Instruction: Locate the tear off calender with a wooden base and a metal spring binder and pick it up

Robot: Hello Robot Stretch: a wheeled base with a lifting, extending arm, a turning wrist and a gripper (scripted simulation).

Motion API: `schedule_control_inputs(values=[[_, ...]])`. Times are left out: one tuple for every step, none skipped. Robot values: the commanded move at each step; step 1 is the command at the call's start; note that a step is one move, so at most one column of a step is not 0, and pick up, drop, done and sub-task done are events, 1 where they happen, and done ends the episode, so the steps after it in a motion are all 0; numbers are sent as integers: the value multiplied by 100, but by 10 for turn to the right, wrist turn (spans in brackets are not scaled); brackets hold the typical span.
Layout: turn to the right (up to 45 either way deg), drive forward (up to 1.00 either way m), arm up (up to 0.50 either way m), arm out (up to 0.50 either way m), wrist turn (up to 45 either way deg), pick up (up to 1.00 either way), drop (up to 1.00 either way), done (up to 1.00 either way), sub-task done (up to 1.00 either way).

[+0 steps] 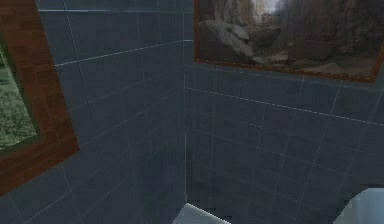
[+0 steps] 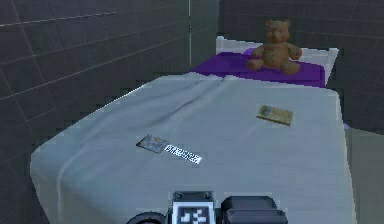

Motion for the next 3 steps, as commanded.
schedule_control_inputs(values=[[0, 0, 0, 48, 0, 0, 0, 0, 0], [0, 0, 0, 0, 450, 0, 0, 0, 0], [0, 0, 0, 0, 450, 0, 0, 0, 0]])
